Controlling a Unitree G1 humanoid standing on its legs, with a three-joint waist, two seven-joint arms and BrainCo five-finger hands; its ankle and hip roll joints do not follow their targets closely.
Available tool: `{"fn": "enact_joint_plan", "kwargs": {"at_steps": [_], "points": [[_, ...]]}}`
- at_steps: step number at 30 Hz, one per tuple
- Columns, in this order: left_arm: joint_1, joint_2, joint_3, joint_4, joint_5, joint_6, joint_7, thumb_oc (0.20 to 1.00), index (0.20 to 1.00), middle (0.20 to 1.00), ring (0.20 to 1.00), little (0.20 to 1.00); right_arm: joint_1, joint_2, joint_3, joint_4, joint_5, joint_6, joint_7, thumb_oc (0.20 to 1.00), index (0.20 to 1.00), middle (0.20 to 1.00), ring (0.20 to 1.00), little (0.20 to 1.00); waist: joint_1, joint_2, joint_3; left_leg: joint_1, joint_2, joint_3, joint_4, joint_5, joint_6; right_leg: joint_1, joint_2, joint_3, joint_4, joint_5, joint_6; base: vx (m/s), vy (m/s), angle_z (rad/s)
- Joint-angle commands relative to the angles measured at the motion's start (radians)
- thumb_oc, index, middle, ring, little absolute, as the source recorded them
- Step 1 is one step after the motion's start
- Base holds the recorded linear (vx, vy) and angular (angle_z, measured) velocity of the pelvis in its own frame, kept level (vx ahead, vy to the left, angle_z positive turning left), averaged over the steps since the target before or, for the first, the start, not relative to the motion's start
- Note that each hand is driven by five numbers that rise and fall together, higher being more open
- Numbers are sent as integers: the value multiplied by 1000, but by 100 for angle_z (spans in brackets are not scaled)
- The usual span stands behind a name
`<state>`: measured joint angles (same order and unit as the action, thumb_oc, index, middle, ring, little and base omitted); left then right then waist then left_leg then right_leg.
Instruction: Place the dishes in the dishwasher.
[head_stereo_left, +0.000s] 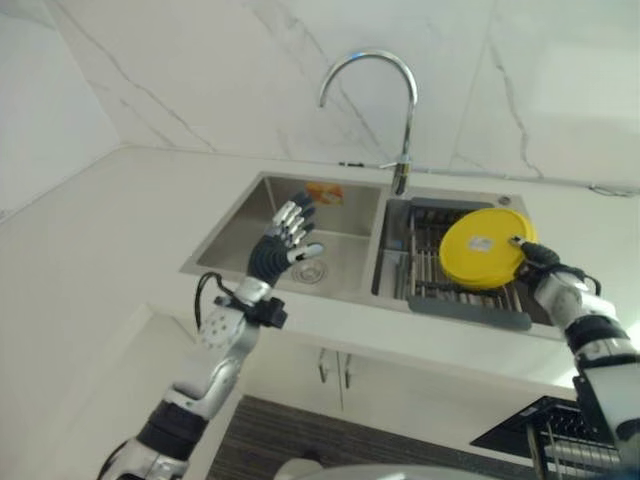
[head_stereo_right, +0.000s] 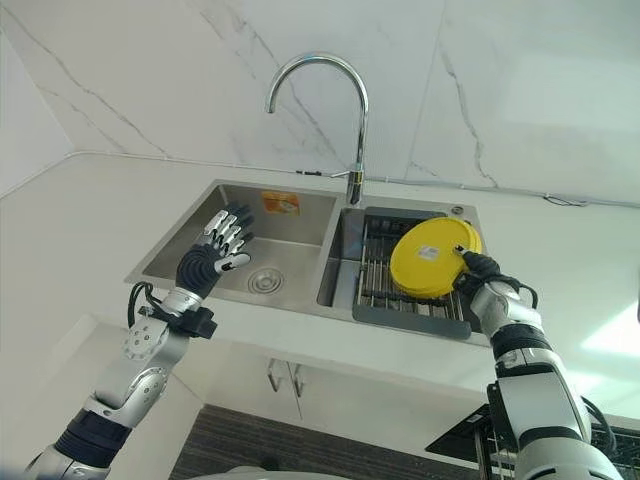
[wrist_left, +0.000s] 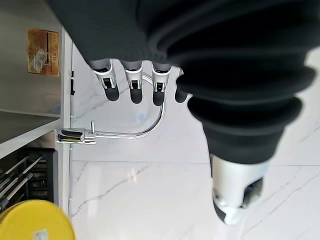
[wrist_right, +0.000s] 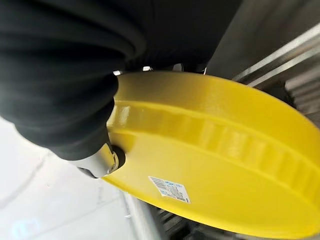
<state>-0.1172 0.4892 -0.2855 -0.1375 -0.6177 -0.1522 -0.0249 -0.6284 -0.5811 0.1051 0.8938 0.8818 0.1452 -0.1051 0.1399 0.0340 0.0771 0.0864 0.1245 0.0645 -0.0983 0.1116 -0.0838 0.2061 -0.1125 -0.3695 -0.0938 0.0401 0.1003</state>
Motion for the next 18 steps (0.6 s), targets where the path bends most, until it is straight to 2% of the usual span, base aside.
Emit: {"fn": "enact_joint_plan", "kwargs": {"at_steps": [1, 4, 5, 6, 7, 8, 12, 13, 14, 15, 16, 17, 18], "points": [[-47, 26, 0, -29, -36, -72, -12, 1000, 1000, 1000, 1000, 1000, -90, -2, -55, -130, 110, -154, -12, 200, 200, 200, 200, 200, 4, -32, 16, 65, 40, 33, 11, -151, -29, 2, -29, 1, 7, -102, 5, -27, -145, 1], [-23, 19, 24, -42, -23, -71, -14, 1000, 1000, 1000, 1000, 1000, 3, 54, -101, -314, 187, -192, -19, 200, 200, 200, 200, 200, -19, -27, 19, 73, 55, 46, 11, -149, -30, -6, -15, 20, 7, -104, -6, -25, -179, -1], [6, 10, 50, -57, -11, -66, -14, 1000, 1000, 1000, 1000, 1000, 82, 103, -130, -474, 228, -217, -28, 200, 200, 200, 200, 200, -39, -22, 23, 79, 66, 55, 11, -145, -32, -13, -2, 42, 7, -106, -14, -17, -175, -4], [12, 9, 53, -60, -9, -65, -14, 1000, 1000, 1000, 1000, 1000, 96, 111, -134, -501, 228, -216, -33, 200, 200, 200, 200, 200, -41, -21, 23, 80, 67, 57, 11, -144, -33, -13, 0, 45, 7, -106, -15, -23, -247, -9], [59, -4, 83, -82, 14, -67, -12, 1000, 1000, 1000, 1000, 1000, 184, 157, -161, -673, 254, -223, -19, 200, 200, 200, 200, 200, -62, -14, 31, 80, 81, 73, 11, -131, -39, -22, 15, 70, 7, -107, -22, -17, -133, -13], [64, -5, 84, -84, 16, -68, -12, 1000, 1000, 1000, 1000, 1000, 194, 162, -162, -688, 252, -222, -22, 200, 200, 200, 200, 200, -63, -13, 30, 80, 82, 75, 11, -129, -40, -22, 16, 72, 7, -106, -23, -58, -165, -16], [118, -36, 120, -94, 14, -127, -21, 1000, 1000, 1000, 1000, 1000, 339, 221, -179, -913, 286, -241, 39, 200, 200, 200, 200, 200, -96, -2, 58, 44, 90, 76, 11, -100, -43, -44, 30, 112, 7, -105, -27, -178, -15, -11], [143, -56, 133, -110, 19, -154, -20, 1000, 1000, 1000, 1000, 1000, 376, 236, -175, -976, 309, -242, 56, 200, 200, 200, 200, 200, -100, -8, 66, 52, 73, 35, 11, -98, -35, -64, 31, 154, 7, -94, -29, -233, 110, -4], [155, -64, 136, -119, 26, -166, -13, 1000, 1000, 1000, 1000, 1000, 389, 238, -175, -990, 325, -243, 69, 200, 200, 200, 200, 200, -99, -14, 71, 56, 62, 25, 33, -109, -33, -69, 26, 174, 7, -89, -28, -239, 156, -29], [162, -74, 141, -125, 35, -177, -3, 1000, 1000, 1000, 1000, 1000, 399, 241, -179, -1005, 338, -243, 84, 200, 200, 200, 200, 200, -101, -27, 76, 27, 47, 0, 136, -123, -25, -78, 16, 196, 7, -80, -30, -229, 227, -68], [171, -90, 148, -141, 51, -188, 5, 1000, 1000, 1000, 1000, 1000, 418, 249, -190, -1039, 338, -264, 93, 200, 200, 200, 200, 200, -101, -42, 85, -14, 10, -57, 259, -130, -10, -92, 5, 223, 7, -60, -30, -240, 273, -110], [173, -94, 154, -147, 58, -197, 11, 1000, 1000, 1000, 1000, 1000, 428, 255, -195, -1059, 336, -276, 96, 200, 200, 200, 200, 200, -101, -47, 91, -31, -19, -96, 292, -153, 2, -99, 1, 236, 7, -49, -25, -264, 413, -128], [164, -95, 159, -151, 61, -211, 24, 1000, 1000, 1000, 1000, 1000, 432, 279, -193, -1093, 322, -297, 93, 200, 200, 200, 200, 200, -108, -52, 102, -8, -55, -100, 247, -227, 26, -113, -10, 263, 7, -26, -8, -199, 460, -122]]}}
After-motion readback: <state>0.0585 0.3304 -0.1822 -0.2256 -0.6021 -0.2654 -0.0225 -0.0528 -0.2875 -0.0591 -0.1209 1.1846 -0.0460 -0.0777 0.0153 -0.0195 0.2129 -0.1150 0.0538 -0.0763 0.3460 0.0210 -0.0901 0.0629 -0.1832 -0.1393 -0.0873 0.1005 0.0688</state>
